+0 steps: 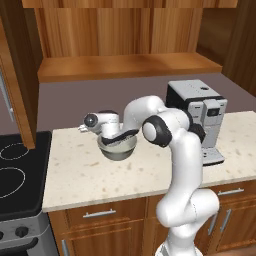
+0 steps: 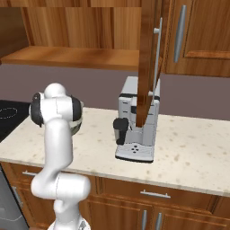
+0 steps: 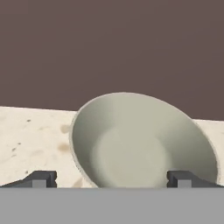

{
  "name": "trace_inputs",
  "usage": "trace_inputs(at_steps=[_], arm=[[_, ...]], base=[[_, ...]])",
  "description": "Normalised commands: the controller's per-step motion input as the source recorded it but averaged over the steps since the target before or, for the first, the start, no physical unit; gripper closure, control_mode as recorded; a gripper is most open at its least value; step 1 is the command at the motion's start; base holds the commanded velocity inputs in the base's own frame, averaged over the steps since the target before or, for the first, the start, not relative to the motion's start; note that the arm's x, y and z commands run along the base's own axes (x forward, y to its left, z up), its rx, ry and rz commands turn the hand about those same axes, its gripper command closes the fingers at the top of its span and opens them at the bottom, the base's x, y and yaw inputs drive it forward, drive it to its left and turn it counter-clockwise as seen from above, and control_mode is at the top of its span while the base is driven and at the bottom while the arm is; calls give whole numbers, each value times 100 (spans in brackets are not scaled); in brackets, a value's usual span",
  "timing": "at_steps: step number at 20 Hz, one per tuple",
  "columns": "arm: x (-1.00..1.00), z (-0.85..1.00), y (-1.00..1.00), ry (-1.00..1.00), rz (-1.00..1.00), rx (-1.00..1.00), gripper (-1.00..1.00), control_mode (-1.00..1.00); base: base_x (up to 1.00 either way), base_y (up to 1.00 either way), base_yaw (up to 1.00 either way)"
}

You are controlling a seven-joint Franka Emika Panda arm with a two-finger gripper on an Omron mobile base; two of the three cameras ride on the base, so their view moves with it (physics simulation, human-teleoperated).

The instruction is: Pick up the bowls on the counter and stack them on top of one another in the open cabinet. Place the smaller bowl on top of the larger bowl.

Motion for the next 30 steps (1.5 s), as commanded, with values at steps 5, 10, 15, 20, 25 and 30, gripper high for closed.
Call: trace_inputs(at_steps=[5,10,15,20,25,30], arm=[[47,-49,2,0,0,-8,-100,-100],[30,-37,4,0,0,-9,100,-100],[3,-3,1,0,0,-1,100,-100],[16,42,0,-4,0,0,100,-100],[9,74,0,-5,0,0,100,-100],[0,70,0,0,-1,0,100,-100]], base=[[0,0,0],[0,0,0],[0,0,0],[0,0,0],[0,0,0],[0,0,0]])
